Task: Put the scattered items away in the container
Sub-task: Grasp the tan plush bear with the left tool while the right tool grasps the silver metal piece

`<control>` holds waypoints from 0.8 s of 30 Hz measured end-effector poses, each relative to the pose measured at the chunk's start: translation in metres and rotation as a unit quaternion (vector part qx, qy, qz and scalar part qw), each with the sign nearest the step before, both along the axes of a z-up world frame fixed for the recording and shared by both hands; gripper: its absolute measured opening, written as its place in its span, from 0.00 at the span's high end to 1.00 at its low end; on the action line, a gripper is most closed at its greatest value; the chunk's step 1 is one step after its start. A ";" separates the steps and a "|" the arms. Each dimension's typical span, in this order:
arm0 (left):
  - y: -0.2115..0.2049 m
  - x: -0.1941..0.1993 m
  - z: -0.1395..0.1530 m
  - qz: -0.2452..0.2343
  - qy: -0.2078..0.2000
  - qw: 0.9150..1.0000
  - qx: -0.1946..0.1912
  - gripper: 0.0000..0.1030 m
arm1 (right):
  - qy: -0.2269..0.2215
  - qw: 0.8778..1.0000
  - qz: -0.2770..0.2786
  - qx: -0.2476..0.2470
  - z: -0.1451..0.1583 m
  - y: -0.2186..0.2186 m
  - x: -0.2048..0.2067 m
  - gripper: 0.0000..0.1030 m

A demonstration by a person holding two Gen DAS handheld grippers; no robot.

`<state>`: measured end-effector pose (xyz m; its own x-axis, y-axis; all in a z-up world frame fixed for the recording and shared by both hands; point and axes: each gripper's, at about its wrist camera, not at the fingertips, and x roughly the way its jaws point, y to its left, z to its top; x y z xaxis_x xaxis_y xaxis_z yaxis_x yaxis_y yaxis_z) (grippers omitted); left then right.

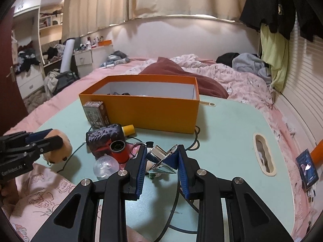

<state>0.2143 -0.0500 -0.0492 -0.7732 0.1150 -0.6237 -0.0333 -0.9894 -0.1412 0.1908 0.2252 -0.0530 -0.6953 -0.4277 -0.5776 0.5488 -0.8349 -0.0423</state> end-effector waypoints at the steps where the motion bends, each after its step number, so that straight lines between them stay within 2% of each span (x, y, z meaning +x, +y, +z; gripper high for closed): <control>1: 0.000 0.000 0.000 0.000 -0.001 1.000 0.000 0.64 | 0.001 1.000 0.001 0.002 0.000 -0.001 0.000 0.73; 24: -0.001 0.000 -0.001 0.000 0.000 1.000 0.006 0.64 | -0.007 1.000 0.004 0.007 -0.004 -0.004 -0.001 0.72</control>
<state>0.2139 -0.0511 -0.0503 -0.7728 0.1229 -0.6226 -0.0331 -0.9875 -0.1538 0.1897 0.2213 -0.0568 -0.6836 -0.4254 -0.5931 0.5569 -0.8293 -0.0471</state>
